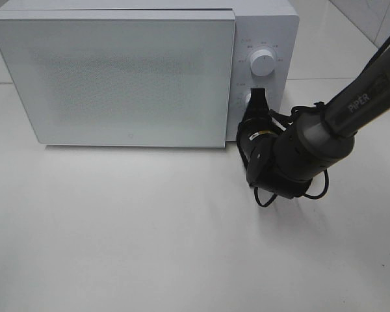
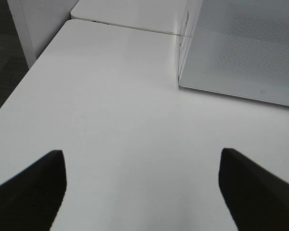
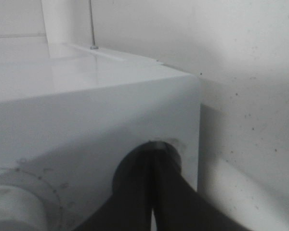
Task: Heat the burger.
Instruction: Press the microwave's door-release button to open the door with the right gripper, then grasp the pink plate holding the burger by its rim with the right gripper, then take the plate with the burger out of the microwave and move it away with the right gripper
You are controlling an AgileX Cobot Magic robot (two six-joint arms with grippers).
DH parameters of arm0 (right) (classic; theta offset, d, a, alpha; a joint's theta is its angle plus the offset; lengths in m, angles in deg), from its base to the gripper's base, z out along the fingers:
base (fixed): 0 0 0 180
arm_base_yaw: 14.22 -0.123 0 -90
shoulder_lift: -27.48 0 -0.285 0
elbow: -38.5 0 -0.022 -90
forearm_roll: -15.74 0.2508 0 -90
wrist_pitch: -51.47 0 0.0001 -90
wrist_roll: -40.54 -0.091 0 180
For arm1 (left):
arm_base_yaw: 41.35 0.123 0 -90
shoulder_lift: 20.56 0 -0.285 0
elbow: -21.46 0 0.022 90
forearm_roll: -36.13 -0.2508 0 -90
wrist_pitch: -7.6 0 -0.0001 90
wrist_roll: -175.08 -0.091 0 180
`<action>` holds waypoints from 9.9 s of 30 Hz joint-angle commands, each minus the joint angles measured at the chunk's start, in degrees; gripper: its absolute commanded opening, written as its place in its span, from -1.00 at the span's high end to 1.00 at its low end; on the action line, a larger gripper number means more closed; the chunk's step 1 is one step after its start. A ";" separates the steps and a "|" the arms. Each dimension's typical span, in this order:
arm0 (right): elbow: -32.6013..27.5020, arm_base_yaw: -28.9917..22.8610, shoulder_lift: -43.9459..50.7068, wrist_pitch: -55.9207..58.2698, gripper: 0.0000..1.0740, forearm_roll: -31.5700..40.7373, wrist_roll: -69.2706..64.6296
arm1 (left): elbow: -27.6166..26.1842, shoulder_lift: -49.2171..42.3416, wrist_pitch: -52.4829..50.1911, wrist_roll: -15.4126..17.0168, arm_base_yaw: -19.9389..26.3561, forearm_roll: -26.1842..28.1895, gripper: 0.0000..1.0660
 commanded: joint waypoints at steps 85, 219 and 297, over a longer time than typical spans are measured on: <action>-15.93 3.27 31.80 39.99 1.00 -34.38 34.72 | 0.17 -0.97 -0.29 0.29 0.17 0.17 -0.53; 51.39 -8.54 -7.28 78.50 -0.42 -77.29 109.72 | 0.17 -0.97 -0.29 0.29 0.17 0.17 -0.53; 44.23 -8.08 -1.89 69.67 1.00 -72.08 111.38 | 0.17 -0.97 -0.29 0.29 0.17 0.17 -0.53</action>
